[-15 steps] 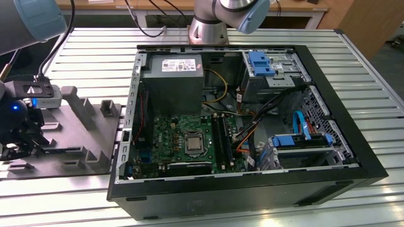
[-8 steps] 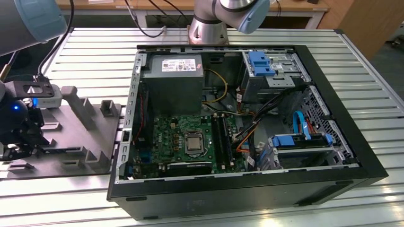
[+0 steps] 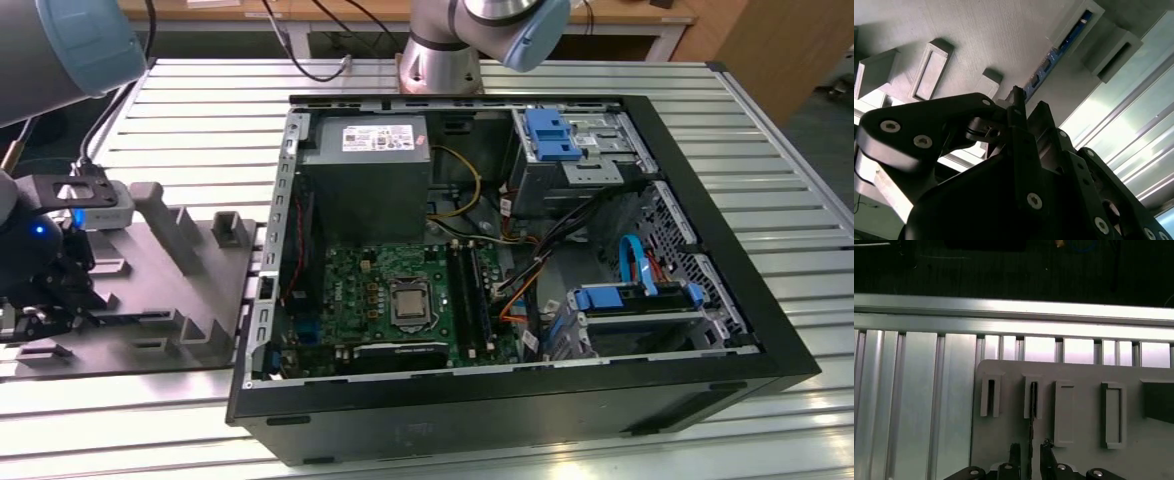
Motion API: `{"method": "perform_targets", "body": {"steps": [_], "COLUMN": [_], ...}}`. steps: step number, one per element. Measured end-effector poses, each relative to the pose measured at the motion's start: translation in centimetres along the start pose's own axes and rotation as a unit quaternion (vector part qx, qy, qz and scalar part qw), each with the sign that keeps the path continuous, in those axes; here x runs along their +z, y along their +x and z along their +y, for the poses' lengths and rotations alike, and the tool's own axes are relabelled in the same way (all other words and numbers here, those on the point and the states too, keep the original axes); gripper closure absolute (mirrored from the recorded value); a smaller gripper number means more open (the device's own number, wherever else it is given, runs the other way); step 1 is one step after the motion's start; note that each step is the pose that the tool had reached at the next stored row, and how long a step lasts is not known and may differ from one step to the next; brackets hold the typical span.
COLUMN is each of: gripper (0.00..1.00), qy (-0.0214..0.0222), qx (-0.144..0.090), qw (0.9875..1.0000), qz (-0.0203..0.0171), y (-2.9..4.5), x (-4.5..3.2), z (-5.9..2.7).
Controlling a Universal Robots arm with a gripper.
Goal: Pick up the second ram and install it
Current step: 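Pick up the second ram and move it above second insertion slot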
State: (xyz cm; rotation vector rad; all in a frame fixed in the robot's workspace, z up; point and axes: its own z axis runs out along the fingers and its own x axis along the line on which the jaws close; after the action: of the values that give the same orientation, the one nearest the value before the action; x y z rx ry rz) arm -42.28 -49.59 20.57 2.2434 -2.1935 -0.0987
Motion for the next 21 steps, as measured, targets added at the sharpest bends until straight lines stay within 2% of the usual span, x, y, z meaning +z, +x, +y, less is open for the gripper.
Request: {"method": "perform_targets", "body": {"steps": [13,21], "gripper": [0.70,0.70], "qy": [-0.0002,-0.0002], "qx": [-0.003,-0.003], "qw": [1.0000,1.0000], "qz": [0.0006,0.0012], "y": [-0.44,-0.46], "x": [1.13,1.23], "z": [0.62,0.67]}}
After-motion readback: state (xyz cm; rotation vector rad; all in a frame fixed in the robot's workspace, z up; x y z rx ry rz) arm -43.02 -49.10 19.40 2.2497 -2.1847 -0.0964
